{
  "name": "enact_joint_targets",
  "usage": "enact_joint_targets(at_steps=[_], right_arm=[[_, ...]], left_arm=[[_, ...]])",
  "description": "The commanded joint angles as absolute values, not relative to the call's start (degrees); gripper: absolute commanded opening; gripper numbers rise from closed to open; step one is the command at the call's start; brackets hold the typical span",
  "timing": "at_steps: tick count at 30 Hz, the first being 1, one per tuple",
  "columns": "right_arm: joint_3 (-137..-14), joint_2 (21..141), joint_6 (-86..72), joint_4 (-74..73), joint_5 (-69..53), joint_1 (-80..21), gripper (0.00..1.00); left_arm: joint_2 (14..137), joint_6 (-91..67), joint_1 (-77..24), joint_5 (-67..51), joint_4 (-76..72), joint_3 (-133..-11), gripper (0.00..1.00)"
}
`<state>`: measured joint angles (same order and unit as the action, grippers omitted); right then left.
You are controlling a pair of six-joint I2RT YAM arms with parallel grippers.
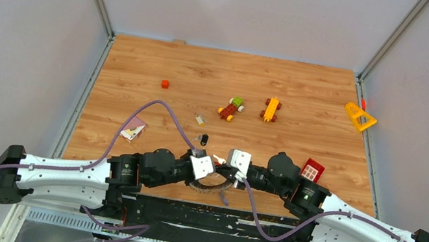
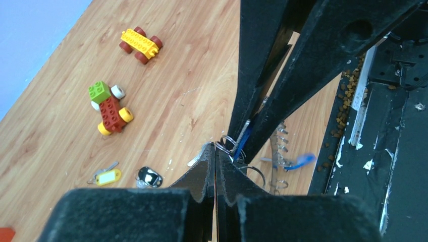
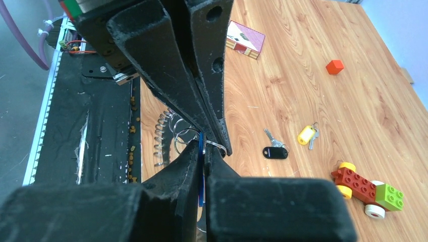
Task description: Remove the keys from the keyring
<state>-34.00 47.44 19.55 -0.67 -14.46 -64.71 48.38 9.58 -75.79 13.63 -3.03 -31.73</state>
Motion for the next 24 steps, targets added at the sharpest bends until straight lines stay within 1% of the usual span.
enact_joint_targets(at_steps=[1,8,13,16,19,24], right_arm=[[-36.96,47.65,19.19,2.90,-12.53,-64.97,0.00],[-35.73,44.40,20.05,2.75,-10.10,-64.95,0.00],[-34.37,41.41,21.09,2.93,-8.87,-64.94,0.00],[-33.81,40.26,21.70,3.47,-8.96,-65.00,0.00],[-33.54,39.51,22.49,3.78,-9.51,-64.92,0.00],[-32.95,38.07,24.63,3.86,-11.54,-64.95,0.00]], left_arm=[[46.55,10.28,-76.03,8.54,-8.83,-32.82,0.00],[41.75,8.77,-76.03,8.24,-11.40,-29.39,0.01],[36.10,7.13,-76.03,8.43,-14.28,-26.03,0.24],[33.09,6.26,-76.04,8.33,-15.98,-24.08,0.32],[31.11,5.43,-76.03,7.76,-18.04,-22.33,0.38],[29.50,3.78,-76.03,8.75,-22.90,-18.97,0.39]])
